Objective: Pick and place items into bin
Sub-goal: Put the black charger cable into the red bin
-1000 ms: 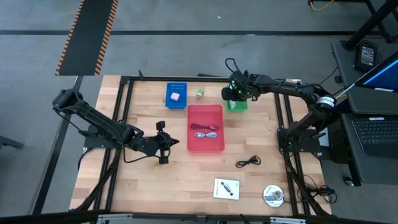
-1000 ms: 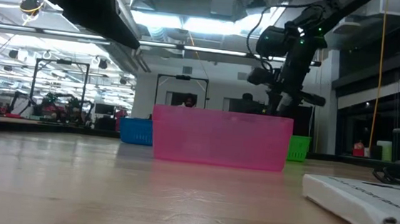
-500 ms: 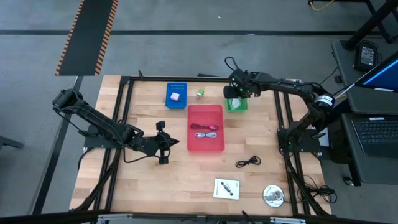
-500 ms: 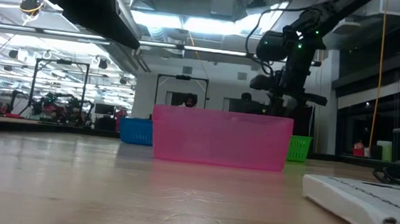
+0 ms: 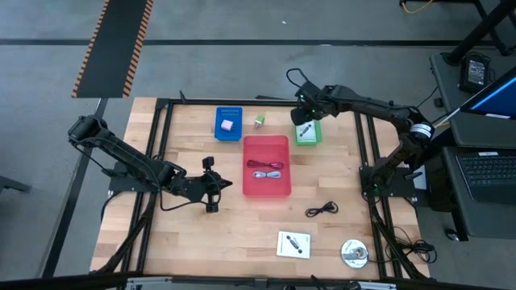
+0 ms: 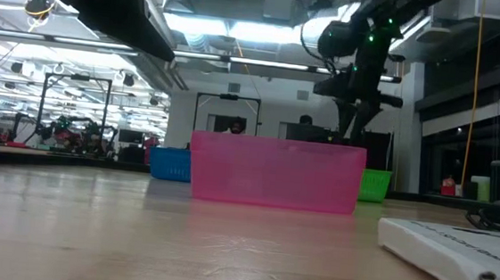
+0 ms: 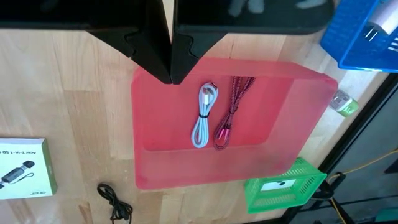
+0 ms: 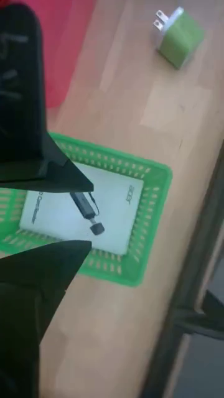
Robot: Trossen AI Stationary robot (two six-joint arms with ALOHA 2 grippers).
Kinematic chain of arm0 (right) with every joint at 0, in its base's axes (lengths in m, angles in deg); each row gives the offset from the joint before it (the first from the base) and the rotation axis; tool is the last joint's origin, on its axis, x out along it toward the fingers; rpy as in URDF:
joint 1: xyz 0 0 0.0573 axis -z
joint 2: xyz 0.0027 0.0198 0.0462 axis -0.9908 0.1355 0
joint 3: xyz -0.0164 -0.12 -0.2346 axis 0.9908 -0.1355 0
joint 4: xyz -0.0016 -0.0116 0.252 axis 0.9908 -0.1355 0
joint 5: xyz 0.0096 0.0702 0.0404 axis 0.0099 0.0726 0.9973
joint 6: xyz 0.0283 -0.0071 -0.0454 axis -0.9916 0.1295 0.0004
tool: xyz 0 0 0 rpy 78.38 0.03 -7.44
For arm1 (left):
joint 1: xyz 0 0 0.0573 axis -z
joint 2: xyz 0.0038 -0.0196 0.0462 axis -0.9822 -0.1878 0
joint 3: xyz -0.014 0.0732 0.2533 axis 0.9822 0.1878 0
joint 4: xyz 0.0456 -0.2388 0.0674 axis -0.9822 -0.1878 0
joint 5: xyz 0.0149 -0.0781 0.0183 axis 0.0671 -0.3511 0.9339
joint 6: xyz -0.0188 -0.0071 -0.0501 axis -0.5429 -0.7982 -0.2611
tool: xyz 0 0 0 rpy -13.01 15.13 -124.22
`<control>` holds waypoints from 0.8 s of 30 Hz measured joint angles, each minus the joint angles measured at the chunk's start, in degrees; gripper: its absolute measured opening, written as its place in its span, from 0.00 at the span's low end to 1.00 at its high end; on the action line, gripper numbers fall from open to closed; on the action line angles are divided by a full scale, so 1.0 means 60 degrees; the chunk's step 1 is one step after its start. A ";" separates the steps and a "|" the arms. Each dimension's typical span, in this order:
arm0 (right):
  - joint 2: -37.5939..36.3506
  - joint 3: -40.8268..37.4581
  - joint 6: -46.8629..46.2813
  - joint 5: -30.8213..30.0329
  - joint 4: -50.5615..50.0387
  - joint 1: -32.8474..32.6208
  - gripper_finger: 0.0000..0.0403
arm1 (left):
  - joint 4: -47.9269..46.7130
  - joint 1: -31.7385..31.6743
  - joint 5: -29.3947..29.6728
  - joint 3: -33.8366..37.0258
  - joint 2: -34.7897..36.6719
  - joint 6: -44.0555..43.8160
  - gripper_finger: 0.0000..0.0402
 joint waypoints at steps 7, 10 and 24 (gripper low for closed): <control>-0.0838 -0.0061 0.1809 -0.0578 0.0867 -0.0861 0.27 | 0.0001 0.0000 -0.0342 0.0000 0.0000 0.0004 0.00; -0.1251 -0.0506 0.2597 -0.0651 0.2059 -0.1342 0.23 | 0.0004 0.0004 -0.0397 0.0000 0.0000 0.0007 0.00; -0.3419 -0.2953 0.3869 -0.0415 0.3998 -0.3701 0.03 | 0.0026 -0.0298 -0.0376 0.0000 0.0000 0.0094 0.00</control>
